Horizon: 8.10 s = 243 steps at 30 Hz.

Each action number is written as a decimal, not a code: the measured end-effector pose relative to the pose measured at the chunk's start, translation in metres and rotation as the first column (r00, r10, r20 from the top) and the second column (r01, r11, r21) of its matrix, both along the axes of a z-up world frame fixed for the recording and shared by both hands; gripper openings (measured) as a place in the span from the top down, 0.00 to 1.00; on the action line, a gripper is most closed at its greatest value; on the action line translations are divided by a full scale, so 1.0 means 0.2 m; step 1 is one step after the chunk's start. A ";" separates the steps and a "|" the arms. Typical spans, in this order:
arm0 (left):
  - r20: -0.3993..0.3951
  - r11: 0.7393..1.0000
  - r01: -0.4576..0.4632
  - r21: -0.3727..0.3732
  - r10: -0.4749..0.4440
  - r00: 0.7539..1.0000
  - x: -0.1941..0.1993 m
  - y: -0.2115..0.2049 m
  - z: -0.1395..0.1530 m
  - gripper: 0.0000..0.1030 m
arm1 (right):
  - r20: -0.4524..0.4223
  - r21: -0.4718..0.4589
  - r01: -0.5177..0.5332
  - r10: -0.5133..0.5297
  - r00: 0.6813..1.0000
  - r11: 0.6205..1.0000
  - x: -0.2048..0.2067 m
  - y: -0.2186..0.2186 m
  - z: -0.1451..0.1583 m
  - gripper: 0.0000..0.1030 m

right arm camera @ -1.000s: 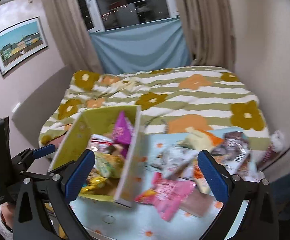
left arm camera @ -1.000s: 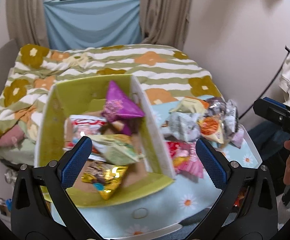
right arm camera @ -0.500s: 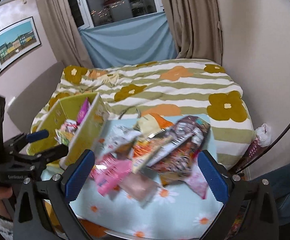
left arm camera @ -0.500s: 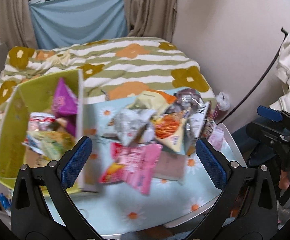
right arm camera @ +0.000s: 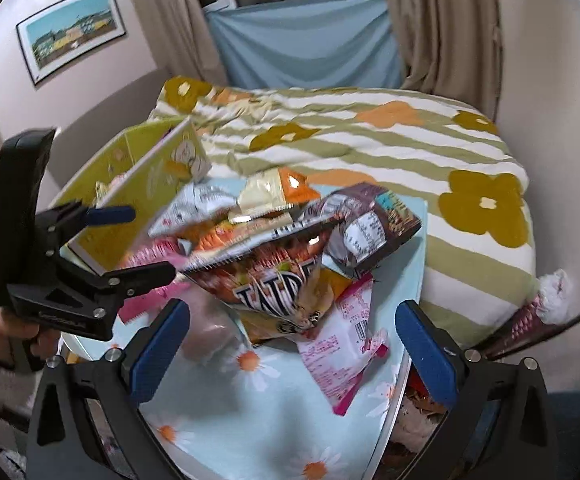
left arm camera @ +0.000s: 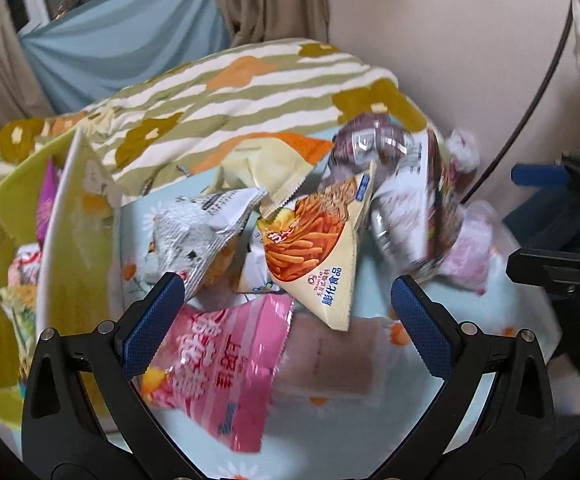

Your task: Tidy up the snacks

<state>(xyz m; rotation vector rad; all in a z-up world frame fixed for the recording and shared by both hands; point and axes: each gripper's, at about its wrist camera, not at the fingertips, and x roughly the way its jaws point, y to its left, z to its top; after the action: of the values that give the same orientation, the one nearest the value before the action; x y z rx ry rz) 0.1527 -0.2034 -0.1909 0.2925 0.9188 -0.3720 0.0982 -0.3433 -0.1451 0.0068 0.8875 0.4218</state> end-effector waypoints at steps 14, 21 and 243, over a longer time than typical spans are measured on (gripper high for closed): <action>0.005 0.973 0.177 0.148 -0.180 0.984 0.13 -0.20 -0.17 0.18 | 0.017 -0.074 -0.165 0.166 0.986 0.984 0.12 0.09 -0.20 0.00; -0.005 0.965 0.200 0.172 -0.202 0.979 0.16 -0.22 -0.18 0.46 | 0.025 -0.096 -0.215 0.218 0.976 0.972 0.17 0.13 -0.23 0.01; -0.250 0.973 -0.200 0.119 0.224 0.942 0.04 0.36 -0.30 0.38 | -0.148 -0.357 -0.170 0.125 0.981 0.918 0.17 0.09 -0.52 0.32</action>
<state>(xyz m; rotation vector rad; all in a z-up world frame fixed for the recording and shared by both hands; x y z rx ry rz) 0.1613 -0.1312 -0.2514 0.2282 1.2181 -0.1703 0.1326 -0.3248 -0.2484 -0.3873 1.0825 0.3924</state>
